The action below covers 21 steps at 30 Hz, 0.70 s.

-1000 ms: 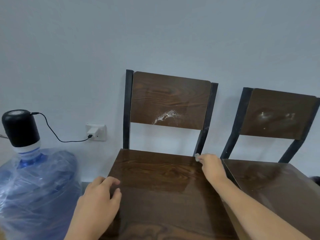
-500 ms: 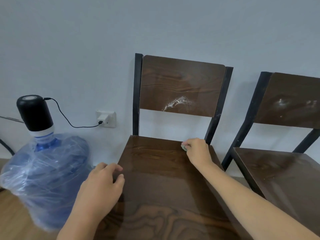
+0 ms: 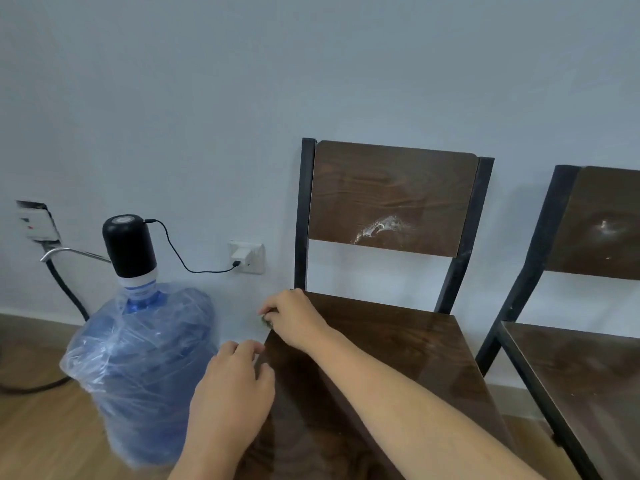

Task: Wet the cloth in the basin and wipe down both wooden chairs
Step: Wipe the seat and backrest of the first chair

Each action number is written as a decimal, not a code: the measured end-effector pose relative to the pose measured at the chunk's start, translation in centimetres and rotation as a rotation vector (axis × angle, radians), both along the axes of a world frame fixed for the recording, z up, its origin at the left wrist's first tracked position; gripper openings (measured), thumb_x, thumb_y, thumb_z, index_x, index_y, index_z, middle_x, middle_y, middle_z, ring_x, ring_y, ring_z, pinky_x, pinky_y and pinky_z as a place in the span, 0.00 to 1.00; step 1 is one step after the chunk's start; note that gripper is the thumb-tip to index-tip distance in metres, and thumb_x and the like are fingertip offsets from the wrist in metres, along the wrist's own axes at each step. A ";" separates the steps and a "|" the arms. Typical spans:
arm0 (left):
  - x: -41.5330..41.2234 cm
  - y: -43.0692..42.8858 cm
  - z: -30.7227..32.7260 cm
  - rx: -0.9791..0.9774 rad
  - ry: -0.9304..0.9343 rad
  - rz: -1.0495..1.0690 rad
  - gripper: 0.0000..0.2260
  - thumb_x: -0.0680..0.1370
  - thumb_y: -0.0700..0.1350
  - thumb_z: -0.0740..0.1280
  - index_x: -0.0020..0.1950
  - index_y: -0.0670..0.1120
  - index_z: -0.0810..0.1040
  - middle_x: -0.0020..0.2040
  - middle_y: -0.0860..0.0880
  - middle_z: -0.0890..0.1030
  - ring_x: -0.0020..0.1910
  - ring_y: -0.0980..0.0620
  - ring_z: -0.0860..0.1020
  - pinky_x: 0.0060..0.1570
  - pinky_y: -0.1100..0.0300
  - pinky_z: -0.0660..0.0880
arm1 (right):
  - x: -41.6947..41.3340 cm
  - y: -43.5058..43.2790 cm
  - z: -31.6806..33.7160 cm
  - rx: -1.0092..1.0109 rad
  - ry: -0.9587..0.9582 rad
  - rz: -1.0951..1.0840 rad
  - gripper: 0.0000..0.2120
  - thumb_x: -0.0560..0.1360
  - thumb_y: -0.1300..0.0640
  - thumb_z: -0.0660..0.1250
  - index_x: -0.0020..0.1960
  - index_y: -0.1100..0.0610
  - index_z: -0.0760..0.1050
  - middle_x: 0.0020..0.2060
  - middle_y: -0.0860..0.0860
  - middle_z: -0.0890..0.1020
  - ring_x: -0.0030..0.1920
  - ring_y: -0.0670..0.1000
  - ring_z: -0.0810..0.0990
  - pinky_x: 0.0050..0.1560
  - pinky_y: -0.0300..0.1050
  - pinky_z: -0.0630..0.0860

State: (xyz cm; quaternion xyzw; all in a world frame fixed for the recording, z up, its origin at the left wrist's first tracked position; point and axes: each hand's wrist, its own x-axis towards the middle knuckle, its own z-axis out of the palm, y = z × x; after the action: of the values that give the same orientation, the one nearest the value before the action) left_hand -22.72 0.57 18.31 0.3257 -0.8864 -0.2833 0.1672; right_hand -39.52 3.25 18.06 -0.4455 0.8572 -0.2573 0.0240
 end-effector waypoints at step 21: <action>-23.5 -6.6 10.4 0.498 0.596 0.004 0.20 0.84 0.50 0.60 0.76 0.48 0.72 0.73 0.49 0.76 0.72 0.45 0.73 0.74 0.50 0.67 | -19.8 15.5 12.7 -0.184 1.015 0.001 0.12 0.70 0.74 0.74 0.44 0.58 0.83 0.43 0.52 0.84 0.44 0.56 0.81 0.38 0.47 0.82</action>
State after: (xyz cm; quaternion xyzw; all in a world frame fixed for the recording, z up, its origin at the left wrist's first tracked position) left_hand -46.25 -6.00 28.68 0.2613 -0.7025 -0.5717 0.3337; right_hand -59.33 18.77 30.78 -0.5151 0.7344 -0.0828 -0.4341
